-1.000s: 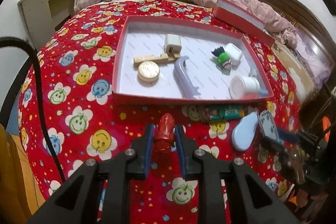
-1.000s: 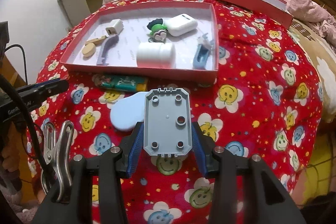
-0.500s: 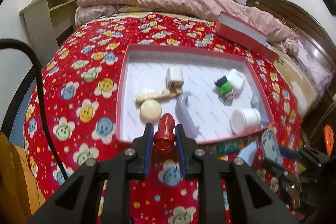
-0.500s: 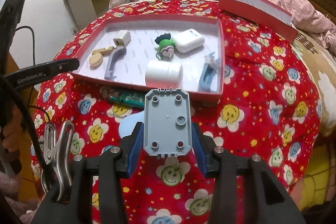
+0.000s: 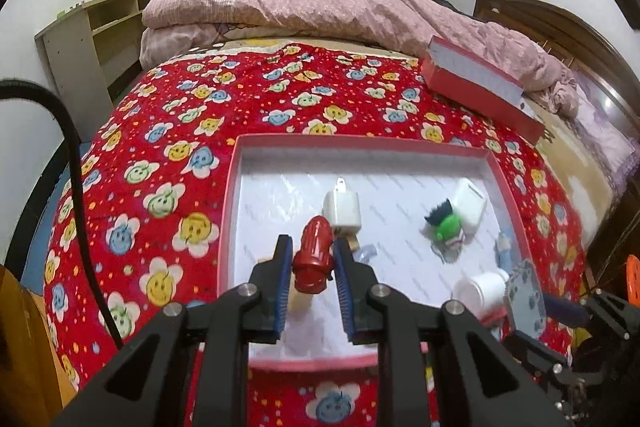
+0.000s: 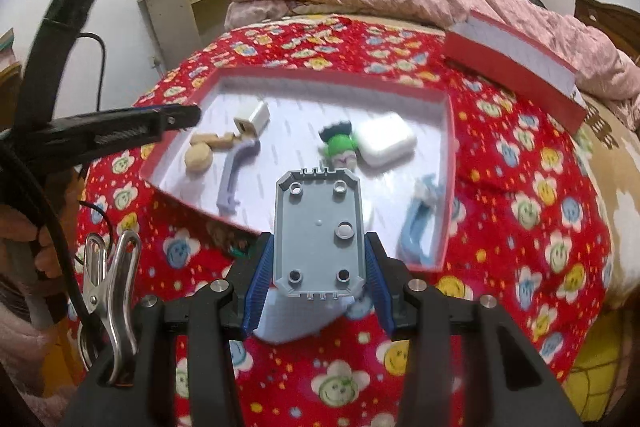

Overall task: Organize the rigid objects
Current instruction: 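Carry the red figure and grey plate over the tray with both tools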

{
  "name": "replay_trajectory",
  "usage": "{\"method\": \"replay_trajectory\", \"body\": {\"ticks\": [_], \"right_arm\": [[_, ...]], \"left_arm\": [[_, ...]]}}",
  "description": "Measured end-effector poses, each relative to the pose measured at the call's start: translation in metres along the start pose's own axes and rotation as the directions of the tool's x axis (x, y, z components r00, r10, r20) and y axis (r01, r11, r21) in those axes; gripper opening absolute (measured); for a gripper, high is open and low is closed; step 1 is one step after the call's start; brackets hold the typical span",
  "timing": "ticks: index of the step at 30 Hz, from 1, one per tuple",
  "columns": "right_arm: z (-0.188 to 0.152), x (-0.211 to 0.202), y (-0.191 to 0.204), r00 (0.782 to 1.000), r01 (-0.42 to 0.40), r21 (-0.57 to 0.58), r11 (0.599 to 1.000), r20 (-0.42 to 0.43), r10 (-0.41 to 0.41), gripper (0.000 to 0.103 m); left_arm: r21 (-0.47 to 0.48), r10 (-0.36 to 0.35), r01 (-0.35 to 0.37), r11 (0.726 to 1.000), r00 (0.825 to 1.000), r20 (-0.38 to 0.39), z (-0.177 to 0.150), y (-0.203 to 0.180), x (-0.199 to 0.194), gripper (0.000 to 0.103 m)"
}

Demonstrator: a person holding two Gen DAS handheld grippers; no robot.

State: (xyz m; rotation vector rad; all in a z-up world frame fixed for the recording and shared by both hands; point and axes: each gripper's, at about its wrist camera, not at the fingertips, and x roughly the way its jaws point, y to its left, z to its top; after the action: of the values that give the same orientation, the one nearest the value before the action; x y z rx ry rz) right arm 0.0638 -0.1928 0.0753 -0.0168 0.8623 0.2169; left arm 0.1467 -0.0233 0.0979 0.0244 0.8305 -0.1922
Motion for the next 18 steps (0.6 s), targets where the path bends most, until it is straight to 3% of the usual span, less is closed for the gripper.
{"method": "replay_trajectory", "body": {"ticks": [18], "right_arm": [[0.042, 0.037, 0.010, 0.999, -0.032, -0.012, 0.999, -0.016, 0.032, 0.045]], "left_arm": [[-0.002, 0.013, -0.013, 1.000, 0.999, -0.039, 0.027, 0.002, 0.051, 0.022]]}}
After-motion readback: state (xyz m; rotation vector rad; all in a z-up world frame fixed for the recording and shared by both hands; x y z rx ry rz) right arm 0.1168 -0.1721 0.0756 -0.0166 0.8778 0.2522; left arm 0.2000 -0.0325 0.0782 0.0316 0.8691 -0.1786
